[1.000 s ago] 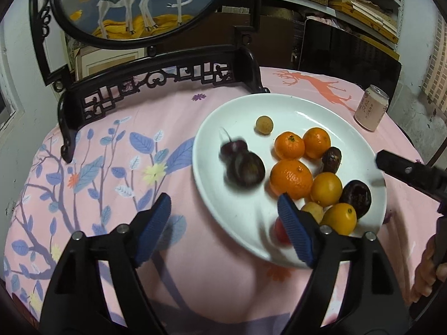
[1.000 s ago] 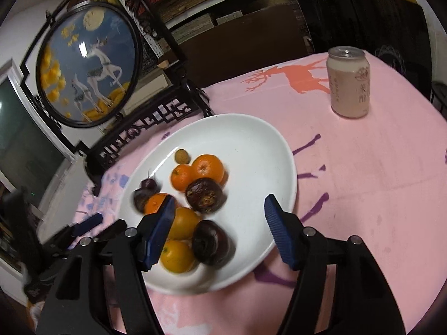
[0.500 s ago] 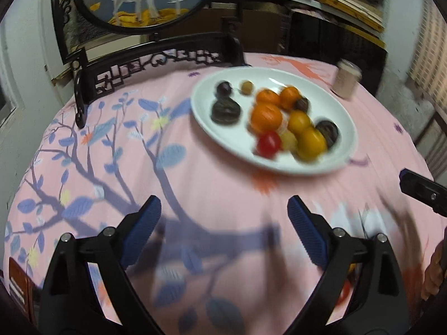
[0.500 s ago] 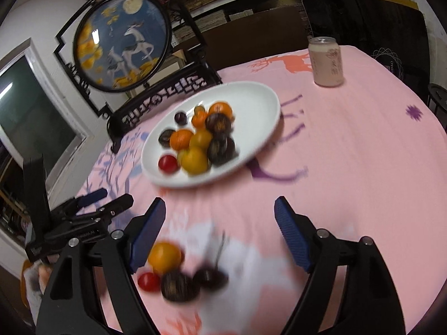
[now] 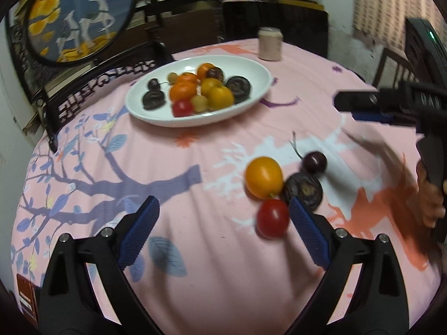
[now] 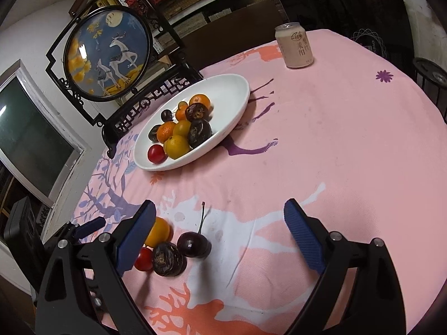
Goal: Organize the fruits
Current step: 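Move both tools back to the remaining fruit, then grasp a red tomato with the left tool while the right grasps a dark cherry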
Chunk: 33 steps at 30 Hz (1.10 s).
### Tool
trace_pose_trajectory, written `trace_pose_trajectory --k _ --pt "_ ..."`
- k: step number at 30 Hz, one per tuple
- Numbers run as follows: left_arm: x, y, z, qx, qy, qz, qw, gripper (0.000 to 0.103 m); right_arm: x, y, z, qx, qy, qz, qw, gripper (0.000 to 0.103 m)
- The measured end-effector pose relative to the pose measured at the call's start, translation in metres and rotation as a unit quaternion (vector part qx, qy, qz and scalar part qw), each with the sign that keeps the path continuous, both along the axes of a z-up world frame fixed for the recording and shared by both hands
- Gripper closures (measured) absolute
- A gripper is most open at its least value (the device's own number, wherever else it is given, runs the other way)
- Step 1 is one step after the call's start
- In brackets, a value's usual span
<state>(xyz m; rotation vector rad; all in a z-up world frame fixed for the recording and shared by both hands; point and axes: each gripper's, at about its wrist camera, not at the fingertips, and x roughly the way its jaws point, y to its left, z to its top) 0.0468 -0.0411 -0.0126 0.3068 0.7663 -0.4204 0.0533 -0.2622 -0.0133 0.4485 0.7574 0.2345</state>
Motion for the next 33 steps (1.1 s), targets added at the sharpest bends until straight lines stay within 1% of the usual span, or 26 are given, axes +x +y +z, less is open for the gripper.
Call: trace_pose_trajectory --k 4,8,11,12,13,14,15,16,18,20,22,26,28,29,31,32,33 --pt "-0.007 -0.009 -0.004 0.014 -0.003 -0.022 0.9996 0.007 -0.001 0.002 0.001 -0.003 -0.002 0.002 1.0 0.01" --pt "-0.006 -0.017 -0.014 0.045 -0.002 -0.024 0.9987 0.007 0.0 0.001 0.0 0.0 0.002 0.0 1.0 0.01" --pt "0.0 -0.019 -0.024 0.083 -0.005 -0.004 0.9965 0.007 0.0 0.0 0.0 0.001 0.001 -0.001 1.0 0.01" --pt "0.003 -0.017 -0.024 0.084 -0.005 0.0 0.9965 0.004 0.0 0.0 0.0 0.001 0.0 0.0 1.0 0.01" --pt "0.006 -0.013 -0.023 0.086 -0.008 0.008 0.9963 0.004 0.0 0.0 0.0 0.0 0.0 0.0 1.0 0.01" --pt "0.01 -0.005 -0.02 0.092 -0.019 0.031 0.9951 0.004 -0.001 0.0 0.001 0.0 -0.001 0.001 1.0 0.01" --pt "0.014 0.002 -0.017 0.092 -0.024 0.049 0.9943 0.004 -0.001 0.001 0.001 0.0 -0.001 0.001 1.0 0.01" --pt "0.018 0.011 -0.013 0.082 -0.025 0.066 0.9941 0.003 -0.001 0.001 0.001 0.001 -0.001 0.002 1.0 0.01" --pt "0.026 0.031 -0.004 0.037 -0.011 0.089 0.9953 0.003 -0.002 0.001 0.002 0.002 -0.003 0.003 1.0 0.01" --pt "0.028 0.04 0.001 0.016 -0.011 0.101 0.9947 0.003 -0.002 0.002 0.003 0.001 -0.006 0.005 1.0 0.01" --pt "0.027 0.037 0.0 0.016 -0.009 0.091 0.9957 0.003 -0.003 0.003 0.003 -0.002 -0.008 0.007 1.0 0.01" --pt "0.02 0.023 -0.005 0.037 -0.017 0.067 0.997 0.006 -0.003 0.007 0.004 -0.012 -0.012 0.013 1.0 0.01" --pt "0.017 0.017 -0.007 0.045 -0.027 0.056 0.997 0.013 -0.003 0.007 0.004 -0.014 -0.012 0.014 1.0 0.01" --pt "0.014 0.014 -0.007 0.047 -0.03 0.049 0.9972 0.016 -0.003 0.008 0.004 -0.014 -0.012 0.014 1.0 0.01" --pt "0.01 0.009 -0.008 0.052 -0.034 0.038 0.9974 0.024 -0.003 0.008 0.004 -0.015 -0.012 0.014 1.0 0.01" --pt "0.008 0.007 -0.009 0.055 -0.035 0.031 0.9974 0.027 -0.003 0.008 0.004 -0.015 -0.013 0.014 1.0 0.01" --pt "0.006 0.004 -0.01 0.058 -0.037 0.022 0.9974 0.032 -0.003 0.008 0.004 -0.016 -0.013 0.015 1.0 0.01"
